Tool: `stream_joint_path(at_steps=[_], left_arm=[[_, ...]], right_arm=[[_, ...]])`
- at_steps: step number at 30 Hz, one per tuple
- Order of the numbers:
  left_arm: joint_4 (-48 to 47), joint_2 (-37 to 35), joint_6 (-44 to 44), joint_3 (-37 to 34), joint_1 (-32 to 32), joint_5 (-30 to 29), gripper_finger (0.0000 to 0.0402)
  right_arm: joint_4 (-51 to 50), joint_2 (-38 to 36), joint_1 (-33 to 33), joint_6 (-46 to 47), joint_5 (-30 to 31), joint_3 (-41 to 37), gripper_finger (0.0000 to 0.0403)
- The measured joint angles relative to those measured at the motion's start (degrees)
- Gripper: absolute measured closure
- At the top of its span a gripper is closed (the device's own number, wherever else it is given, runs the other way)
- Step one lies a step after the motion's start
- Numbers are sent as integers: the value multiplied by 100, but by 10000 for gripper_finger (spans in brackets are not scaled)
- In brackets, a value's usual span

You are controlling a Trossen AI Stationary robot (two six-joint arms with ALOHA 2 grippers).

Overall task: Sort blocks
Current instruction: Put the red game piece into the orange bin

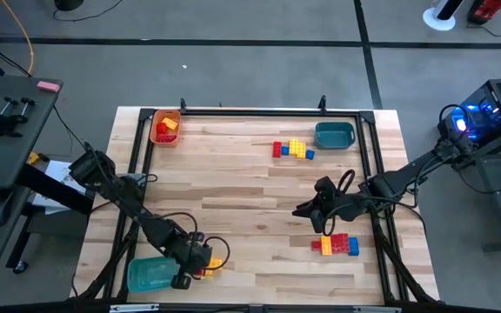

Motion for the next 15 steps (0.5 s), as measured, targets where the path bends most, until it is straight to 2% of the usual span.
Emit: stream_joint_path(at_steps=[3,8,15], left_arm=[[-112,-6,99,4,50,-45,401],[-881,-235,362,-6,303,-421,401],[-2140,-626,1389,-36,773,-566,401]], right_arm=[[0,0,0,7,0,0,403],[7,0,0,9,13,0,403],[23,0,0,10,17,0,403]])
